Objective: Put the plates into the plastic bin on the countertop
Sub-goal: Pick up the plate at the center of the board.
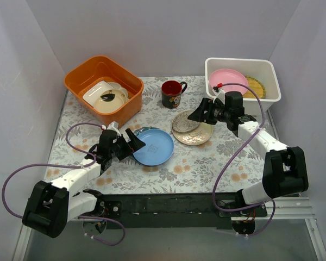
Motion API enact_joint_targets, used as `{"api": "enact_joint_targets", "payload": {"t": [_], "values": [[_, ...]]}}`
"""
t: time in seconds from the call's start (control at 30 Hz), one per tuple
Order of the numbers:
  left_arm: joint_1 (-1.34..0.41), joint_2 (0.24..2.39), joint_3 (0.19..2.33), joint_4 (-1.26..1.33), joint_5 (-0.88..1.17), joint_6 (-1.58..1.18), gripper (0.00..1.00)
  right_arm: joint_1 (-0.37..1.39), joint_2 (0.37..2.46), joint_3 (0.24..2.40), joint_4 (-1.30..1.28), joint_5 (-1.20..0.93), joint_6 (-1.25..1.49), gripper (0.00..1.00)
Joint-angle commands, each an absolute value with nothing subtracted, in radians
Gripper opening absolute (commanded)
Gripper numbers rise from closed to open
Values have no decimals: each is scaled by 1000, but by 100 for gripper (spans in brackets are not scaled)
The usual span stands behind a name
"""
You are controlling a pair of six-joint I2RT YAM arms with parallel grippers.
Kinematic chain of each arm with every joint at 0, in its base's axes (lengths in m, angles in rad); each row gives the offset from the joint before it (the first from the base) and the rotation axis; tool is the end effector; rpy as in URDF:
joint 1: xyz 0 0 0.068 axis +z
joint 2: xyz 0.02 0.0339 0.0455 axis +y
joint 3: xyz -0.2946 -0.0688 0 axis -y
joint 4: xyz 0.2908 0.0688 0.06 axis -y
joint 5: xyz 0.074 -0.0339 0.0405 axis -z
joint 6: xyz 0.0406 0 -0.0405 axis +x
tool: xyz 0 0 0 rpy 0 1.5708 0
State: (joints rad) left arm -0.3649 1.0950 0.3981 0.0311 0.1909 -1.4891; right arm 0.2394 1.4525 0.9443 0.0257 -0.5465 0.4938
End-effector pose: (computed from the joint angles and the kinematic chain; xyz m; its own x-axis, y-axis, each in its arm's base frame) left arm 0.2178 -0.0915 0.1644 -0.5352 -0.8431 0.0526 -0.5351 0.2902 -0.7934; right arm 0.3493 0.1070 0.2665 -0.7049 0.2448 -0.6657 -0.3585 0.6869 0.6322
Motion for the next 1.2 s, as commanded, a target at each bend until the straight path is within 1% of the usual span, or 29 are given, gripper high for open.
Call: {"api": "enact_joint_targets", "payload": {"t": [0.0,0.13,0.17,0.23,0.27,0.43,0.47,0.57,0.67,0.7,0.73,0.87,1.17], "values": [[-368,1106,410,52,176,-1482,92,278,1422,931,81,-577,503,77],[-368,1121,402,60,173,-1480,83,299,1431,905,101,-589,523,77],[-368,1130,400,58,172,-1480,78,308,1436,900,113,-597,528,77],[-368,1143,397,64,167,-1476,74,317,1440,891,129,-607,545,78],[-368,1160,394,67,164,-1476,71,330,1446,885,133,-610,548,77],[-368,1222,388,81,156,-1468,61,350,1463,868,161,-615,568,77],[-368,1242,387,84,158,-1465,56,354,1466,868,164,-617,568,77],[-368,1258,382,95,175,-1459,49,357,1471,867,164,-614,569,77],[-368,1261,373,121,183,-1456,29,357,1473,865,173,-618,575,77],[-368,1261,371,121,181,-1454,17,357,1476,862,178,-621,578,77],[-368,1261,373,121,176,-1454,12,356,1477,859,187,-627,584,77],[-368,1259,376,112,169,-1457,0,359,1482,856,202,-640,598,77],[-368,1241,373,107,166,-1456,0,357,1477,850,198,-640,597,78]]}}
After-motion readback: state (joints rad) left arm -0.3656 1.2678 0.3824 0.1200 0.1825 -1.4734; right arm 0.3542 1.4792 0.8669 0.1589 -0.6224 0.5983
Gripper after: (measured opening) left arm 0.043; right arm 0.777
